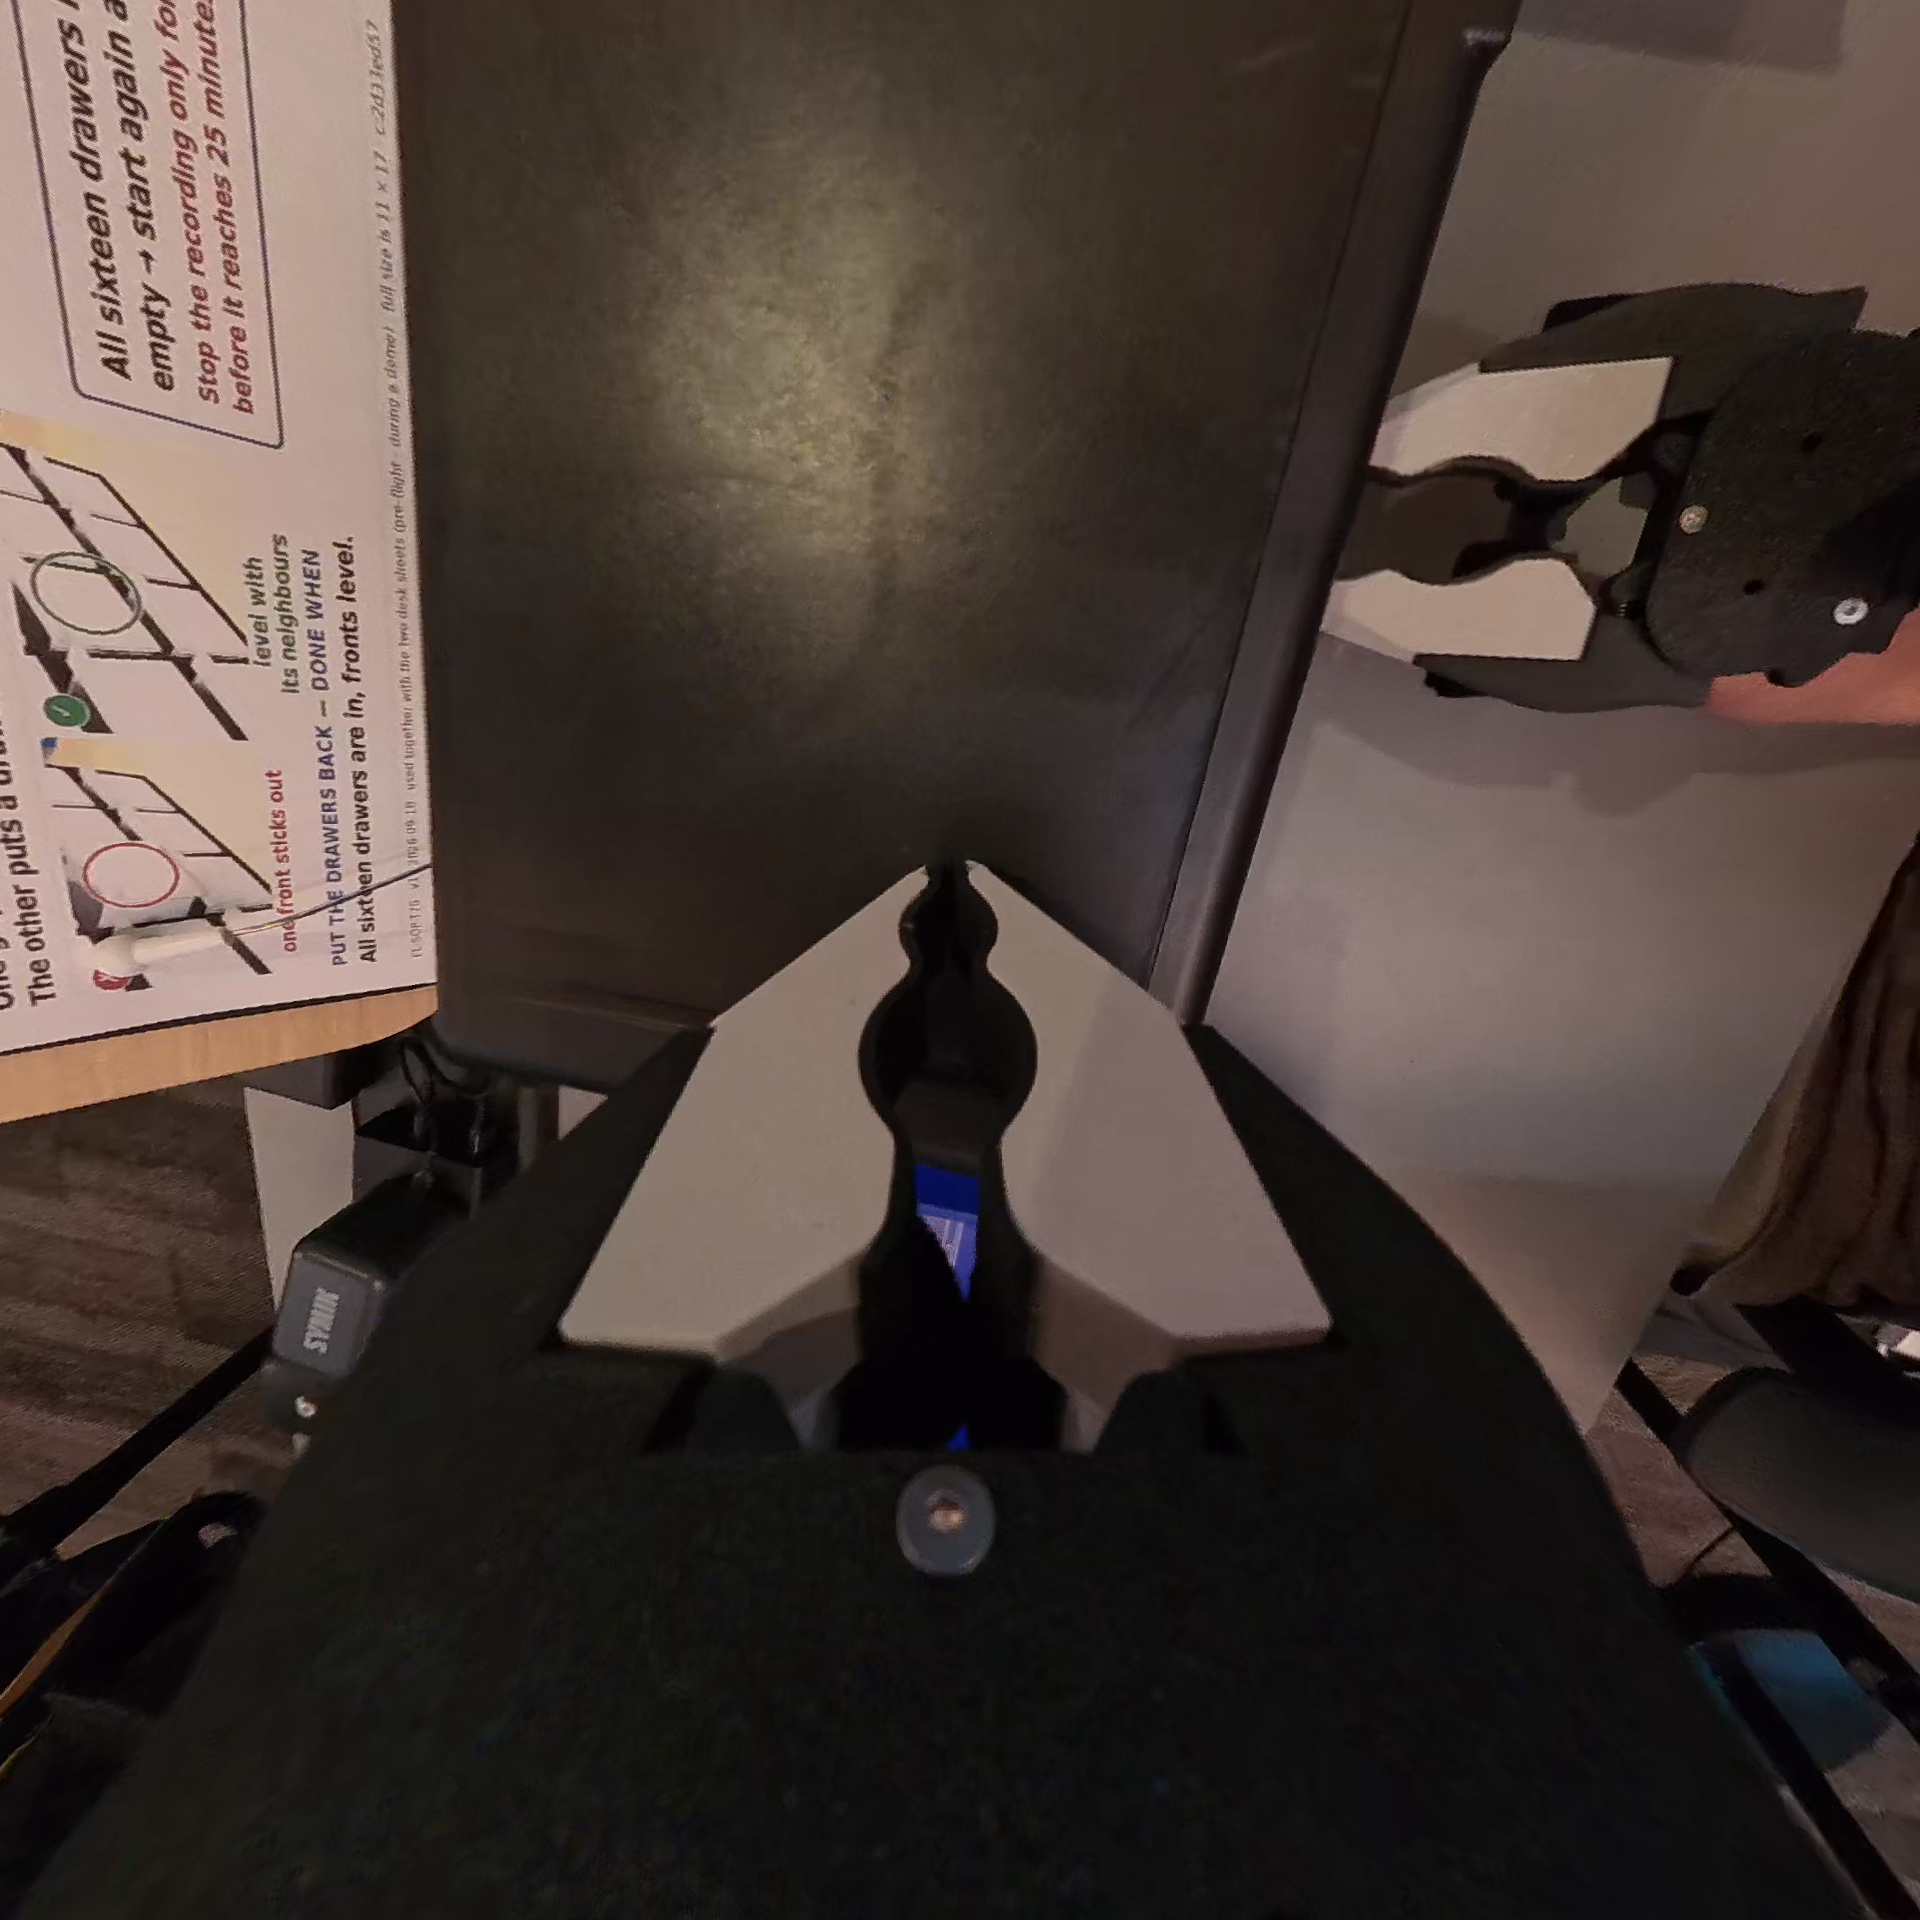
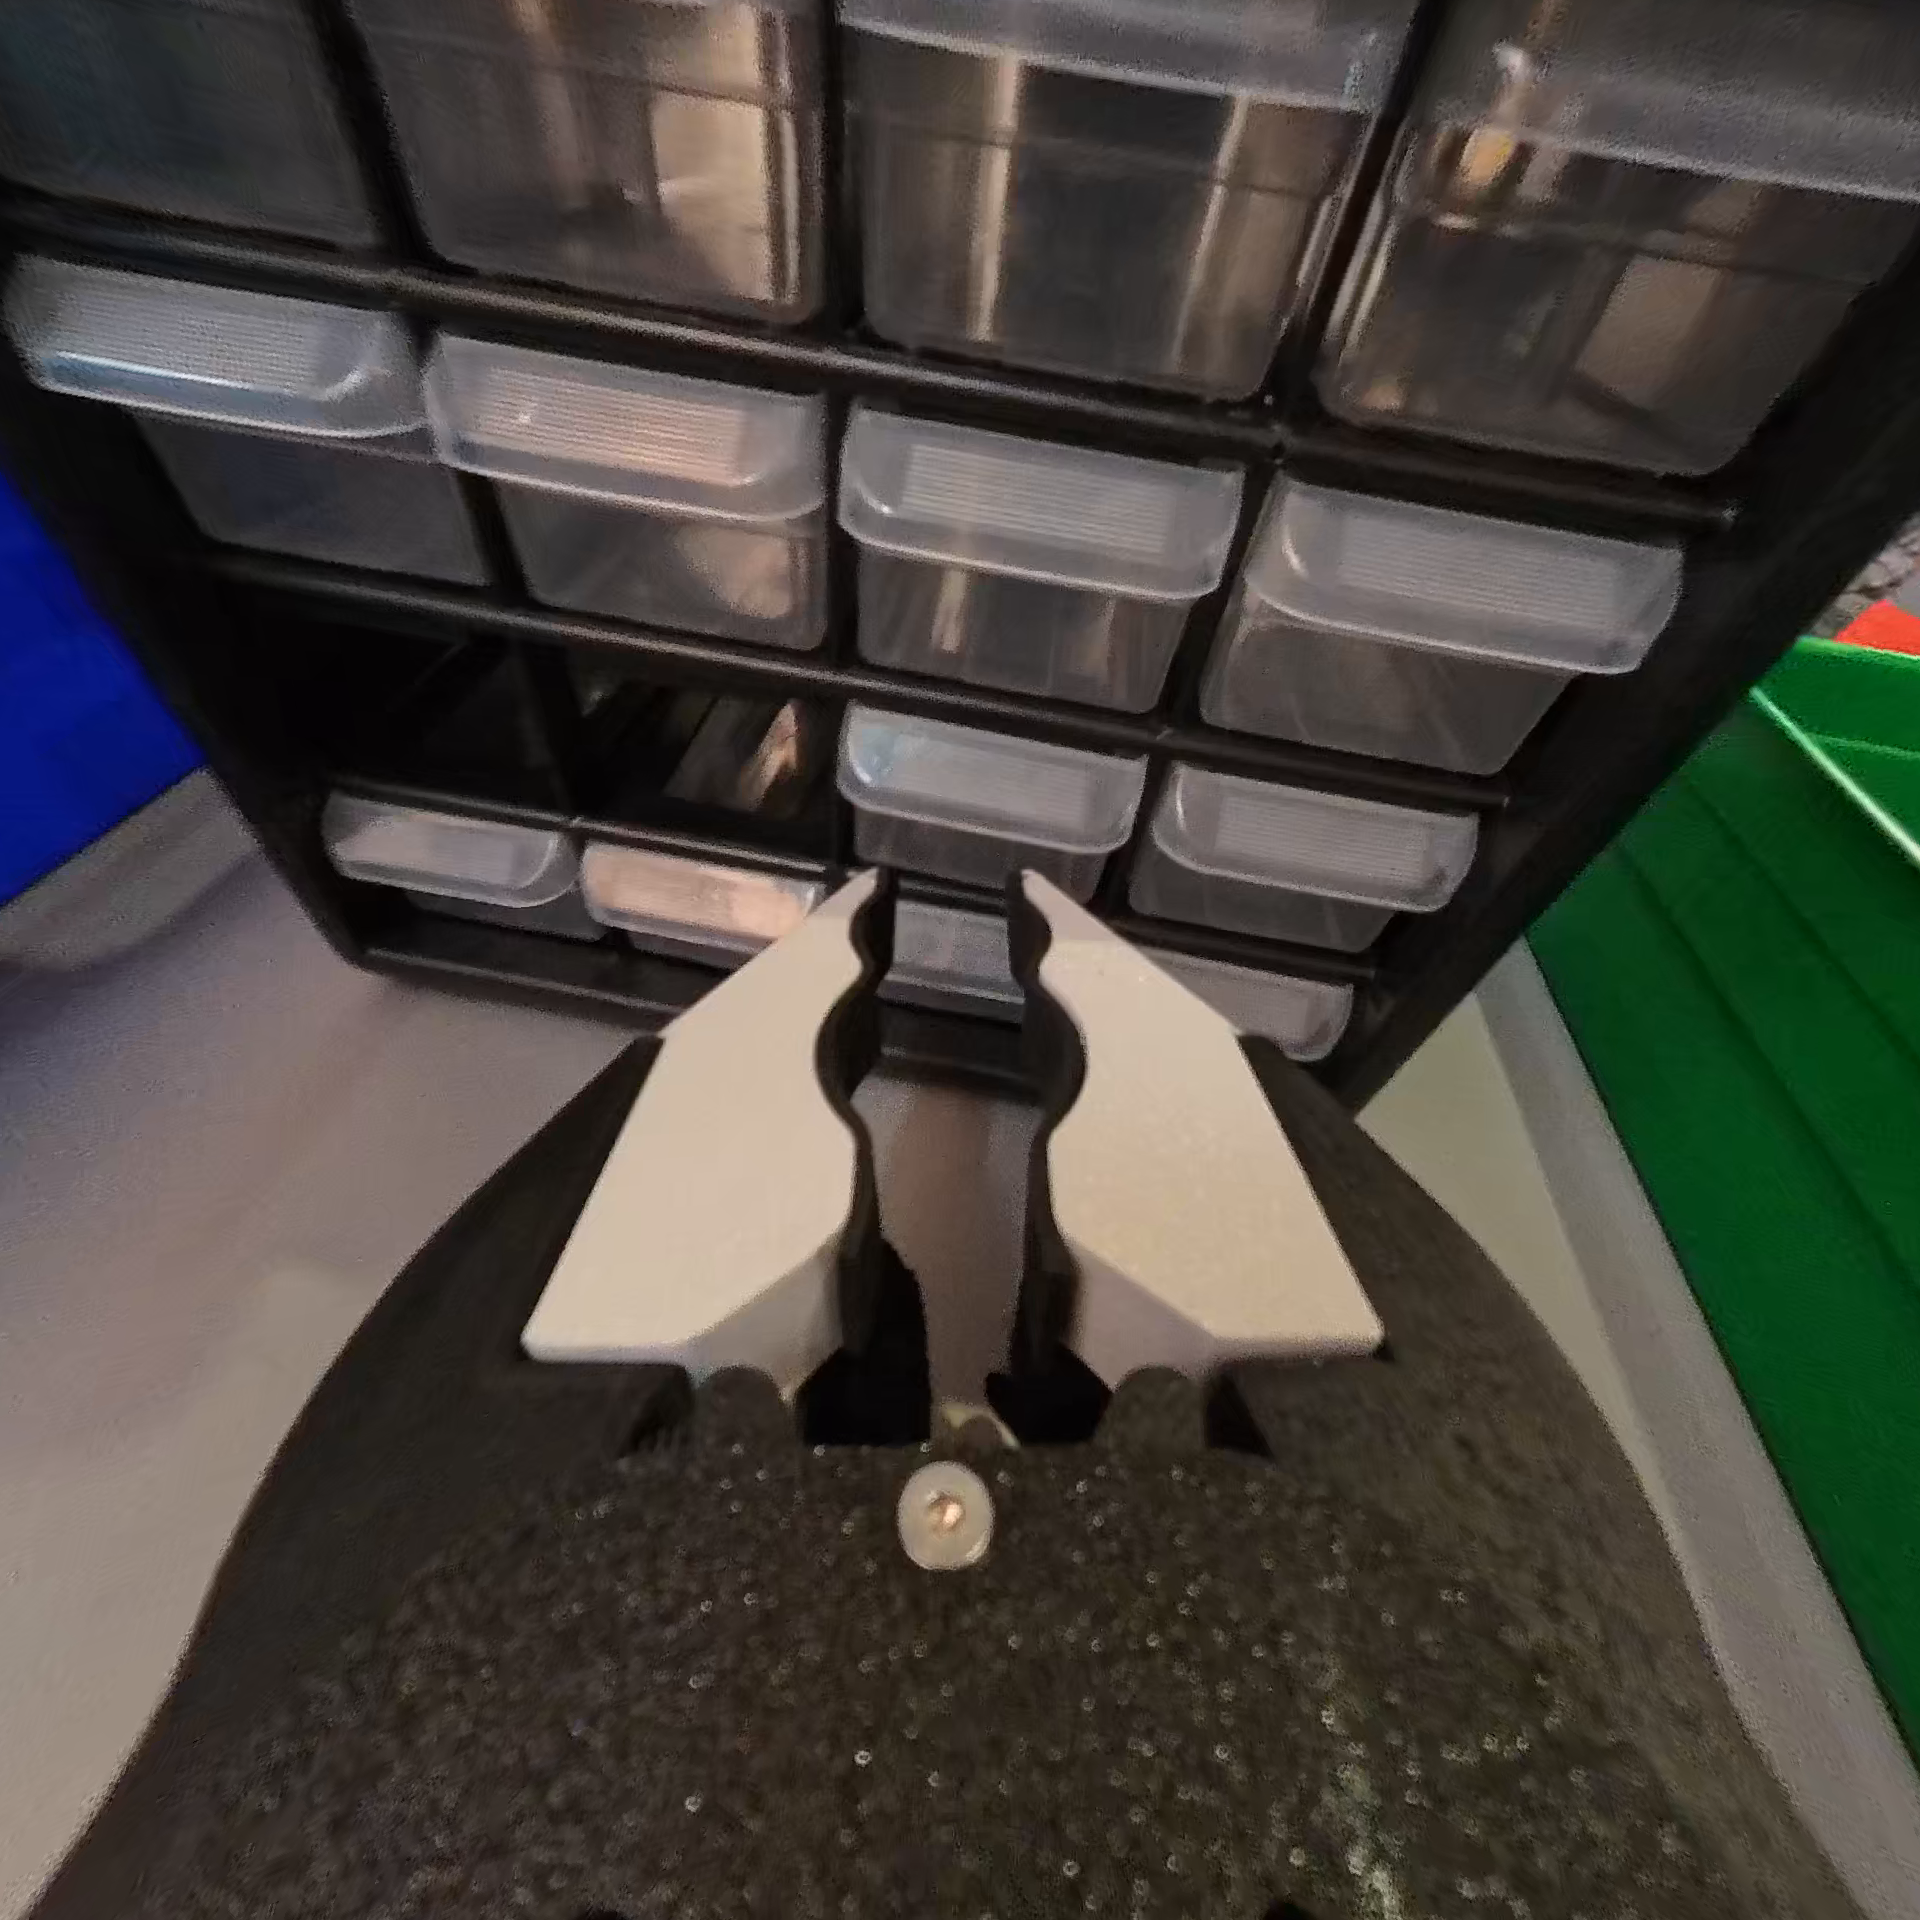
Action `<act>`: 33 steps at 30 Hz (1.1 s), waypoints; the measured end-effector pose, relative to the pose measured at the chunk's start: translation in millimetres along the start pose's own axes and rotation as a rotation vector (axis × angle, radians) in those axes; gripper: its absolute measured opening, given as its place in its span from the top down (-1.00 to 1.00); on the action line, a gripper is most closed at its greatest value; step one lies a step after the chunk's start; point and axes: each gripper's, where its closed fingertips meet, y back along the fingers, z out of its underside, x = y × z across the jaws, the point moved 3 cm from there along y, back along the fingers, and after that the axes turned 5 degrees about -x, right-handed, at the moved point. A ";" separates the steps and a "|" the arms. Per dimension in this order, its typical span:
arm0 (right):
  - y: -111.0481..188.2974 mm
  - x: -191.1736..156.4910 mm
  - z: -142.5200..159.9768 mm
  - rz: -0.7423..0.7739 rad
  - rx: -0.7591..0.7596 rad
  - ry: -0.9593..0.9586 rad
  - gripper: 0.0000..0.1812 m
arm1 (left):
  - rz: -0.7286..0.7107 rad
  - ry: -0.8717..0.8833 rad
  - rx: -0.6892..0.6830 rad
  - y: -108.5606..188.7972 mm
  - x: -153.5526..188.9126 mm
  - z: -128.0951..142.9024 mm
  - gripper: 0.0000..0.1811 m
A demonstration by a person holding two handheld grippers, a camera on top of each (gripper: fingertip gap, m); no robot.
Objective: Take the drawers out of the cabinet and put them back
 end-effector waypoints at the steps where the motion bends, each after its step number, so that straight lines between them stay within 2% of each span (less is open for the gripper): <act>1: 7.5 -2.8 1.1 -0.025 0.003 -0.003 0.76 | 0.005 0.005 0.009 0.0 -0.2 0.3 1.00; 5: 48.1 -25.8 15.1 -0.196 -0.012 -0.020 0.64 | -0.024 0.002 0.025 0.1 0.2 0.4 1.00; 9: 86.6 -70.3 47.3 -0.402 -0.138 0.108 0.52 | -0.141 -0.038 0.068 -0.9 0.0 -4.8 0.99; 11: 109.3 -88.7 52.0 -0.503 -0.148 0.123 0.32 | -0.174 -0.053 0.084 -0.1 1.2 -2.0 0.94; 12: 116.9 -89.8 51.3 -0.506 -0.138 0.117 0.32 | -0.190 -0.059 0.089 2.3 1.8 2.9 0.91; 15: 133.1 -90.7 35.0 -0.557 -0.053 0.095 0.33 | -0.242 -0.045 0.158 24.8 0.7 28.9 0.83; 19: 138.6 -79.2 21.6 -0.545 0.020 0.142 0.31 | -0.306 0.036 0.160 51.1 -14.0 100.7 0.81; 20: 138.6 -77.0 21.0 -0.539 0.033 0.154 0.30 | -0.293 0.063 0.126 45.9 -16.5 122.5 0.81; 22: 140.2 -75.1 17.1 -0.540 0.083 0.152 0.26 | -0.213 0.115 -0.023 11.5 -15.2 171.0 0.78; 25: 147.4 -80.8 11.6 -0.621 0.134 0.091 0.26 | -0.136 0.165 -0.394 -61.2 -9.3 255.9 0.72; 26: 147.3 -81.8 12.0 -0.633 0.129 0.075 0.26 | -0.130 0.171 -0.471 -79.1 -8.0 276.0 0.69; 28: 145.2 -82.6 14.8 -0.632 0.114 0.066 0.25 | -0.102 0.188 -0.453 -104.5 -5.8 287.6 0.68; 31: 141.3 -84.9 24.0 -0.620 0.082 0.095 0.23 | -0.080 0.192 -0.362 -122.0 -8.4 282.5 0.69; 33: 138.5 -85.5 29.0 -0.605 0.064 0.119 0.23 | -0.094 0.127 -0.354 -129.4 -11.4 282.7 0.84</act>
